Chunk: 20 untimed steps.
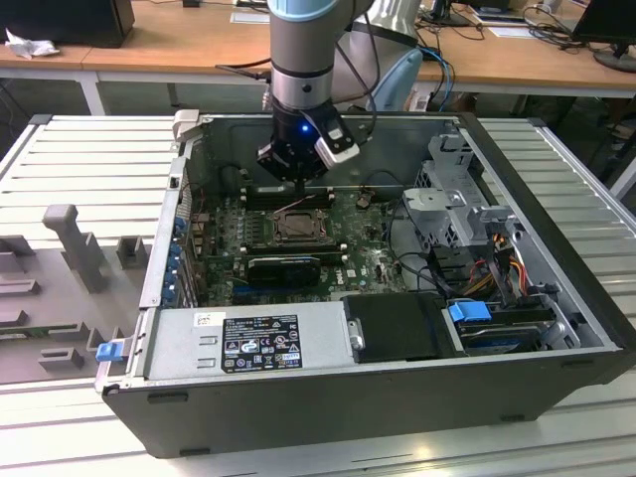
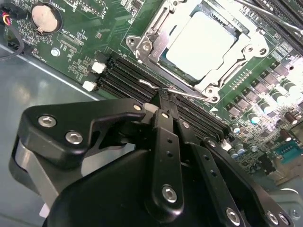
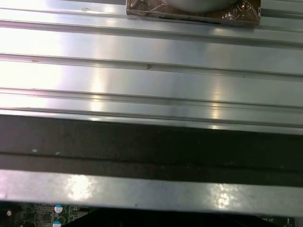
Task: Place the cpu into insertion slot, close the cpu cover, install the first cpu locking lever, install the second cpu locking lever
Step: 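Install the first cpu locking lever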
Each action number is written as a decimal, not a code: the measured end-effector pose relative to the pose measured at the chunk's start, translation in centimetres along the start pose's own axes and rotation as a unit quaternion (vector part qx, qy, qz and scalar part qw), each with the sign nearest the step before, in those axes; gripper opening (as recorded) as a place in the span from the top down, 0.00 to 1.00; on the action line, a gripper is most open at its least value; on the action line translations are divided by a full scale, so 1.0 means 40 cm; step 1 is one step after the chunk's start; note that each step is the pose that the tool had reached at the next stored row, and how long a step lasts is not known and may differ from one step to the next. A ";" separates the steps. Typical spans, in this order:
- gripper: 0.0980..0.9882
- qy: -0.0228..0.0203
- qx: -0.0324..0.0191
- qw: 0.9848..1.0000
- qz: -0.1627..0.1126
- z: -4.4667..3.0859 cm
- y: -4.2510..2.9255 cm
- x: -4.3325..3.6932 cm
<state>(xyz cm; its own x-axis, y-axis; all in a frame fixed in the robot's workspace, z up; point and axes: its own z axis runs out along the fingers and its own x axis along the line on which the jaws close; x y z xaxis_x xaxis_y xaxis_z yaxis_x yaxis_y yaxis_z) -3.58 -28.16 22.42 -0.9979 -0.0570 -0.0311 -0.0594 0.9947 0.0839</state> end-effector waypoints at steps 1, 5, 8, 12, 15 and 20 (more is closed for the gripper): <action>0.99 0.000 0.000 1.000 0.000 0.000 -0.003 -0.001; 0.99 0.000 0.000 1.000 0.000 0.004 -0.006 -0.010; 0.99 0.000 0.000 1.000 0.000 0.011 -0.007 -0.021; 0.99 0.000 0.000 1.000 0.000 0.026 -0.009 -0.028; 0.99 0.000 0.000 1.000 0.000 0.038 -0.010 -0.030; 0.99 0.000 0.006 1.000 0.000 0.047 -0.011 -0.032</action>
<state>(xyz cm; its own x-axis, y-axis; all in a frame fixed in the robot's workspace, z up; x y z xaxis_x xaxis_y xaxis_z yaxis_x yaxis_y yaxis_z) -2.24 -28.37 20.55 -0.9979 -0.0573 -0.0304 -0.0593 0.9956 0.0721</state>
